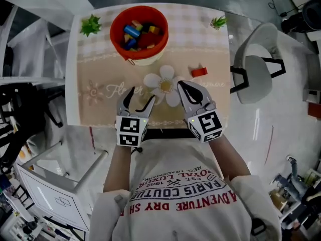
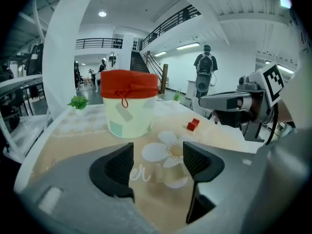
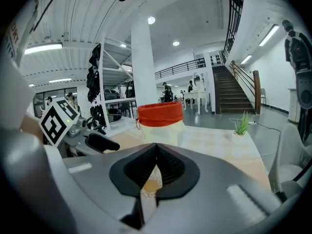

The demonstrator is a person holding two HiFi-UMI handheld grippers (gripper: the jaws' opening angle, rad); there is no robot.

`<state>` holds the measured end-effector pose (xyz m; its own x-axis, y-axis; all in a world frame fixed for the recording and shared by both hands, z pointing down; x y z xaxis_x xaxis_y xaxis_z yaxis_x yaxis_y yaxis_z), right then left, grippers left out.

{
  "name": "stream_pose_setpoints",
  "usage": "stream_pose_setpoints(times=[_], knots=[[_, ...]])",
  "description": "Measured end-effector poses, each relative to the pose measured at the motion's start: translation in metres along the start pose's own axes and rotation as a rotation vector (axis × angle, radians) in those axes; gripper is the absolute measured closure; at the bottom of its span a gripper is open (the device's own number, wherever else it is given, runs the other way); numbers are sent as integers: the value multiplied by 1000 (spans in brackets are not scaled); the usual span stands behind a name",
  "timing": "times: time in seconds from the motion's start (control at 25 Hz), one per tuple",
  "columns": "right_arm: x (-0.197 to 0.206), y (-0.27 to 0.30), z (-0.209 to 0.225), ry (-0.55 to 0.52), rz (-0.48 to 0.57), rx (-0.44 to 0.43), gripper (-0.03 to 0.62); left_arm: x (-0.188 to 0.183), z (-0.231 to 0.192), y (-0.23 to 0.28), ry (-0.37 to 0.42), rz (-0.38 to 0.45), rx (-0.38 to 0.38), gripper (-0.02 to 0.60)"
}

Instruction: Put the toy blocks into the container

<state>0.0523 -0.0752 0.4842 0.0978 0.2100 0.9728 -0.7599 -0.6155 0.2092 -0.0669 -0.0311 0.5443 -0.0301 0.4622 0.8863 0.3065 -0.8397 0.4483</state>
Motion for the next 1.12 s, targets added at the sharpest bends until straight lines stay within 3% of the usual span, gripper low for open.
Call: stream_pose_setpoints(times=[0.32,0.64,0.68,0.92,1.12], knots=[[28,-6,-1,16,-47,-14,592,45,25,15,-26,-90,37,224],[41,-11,2,16,-76,-8,592,73,30,27,13,-160,48,242],[42,-11,3,15,-79,-5,592,73,30,28,12,-160,46,267],[37,-12,5,10,-77,6,592,70,27,23,40,-163,61,270],[18,-5,2,-2,-49,3,592,34,19,13,67,-103,60,270]])
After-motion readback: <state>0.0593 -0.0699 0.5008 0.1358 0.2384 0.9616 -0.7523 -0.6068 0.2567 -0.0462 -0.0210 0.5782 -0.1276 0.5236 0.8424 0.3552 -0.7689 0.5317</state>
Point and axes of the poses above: the fingertips, and each gripper's own axes: y forward along the fingers, z to its right, x out of its underside, the point moved 1 cm from there along -y, backward along the fingers, and after that the axes turned 10 degrees about z, right-handed, at the moved point
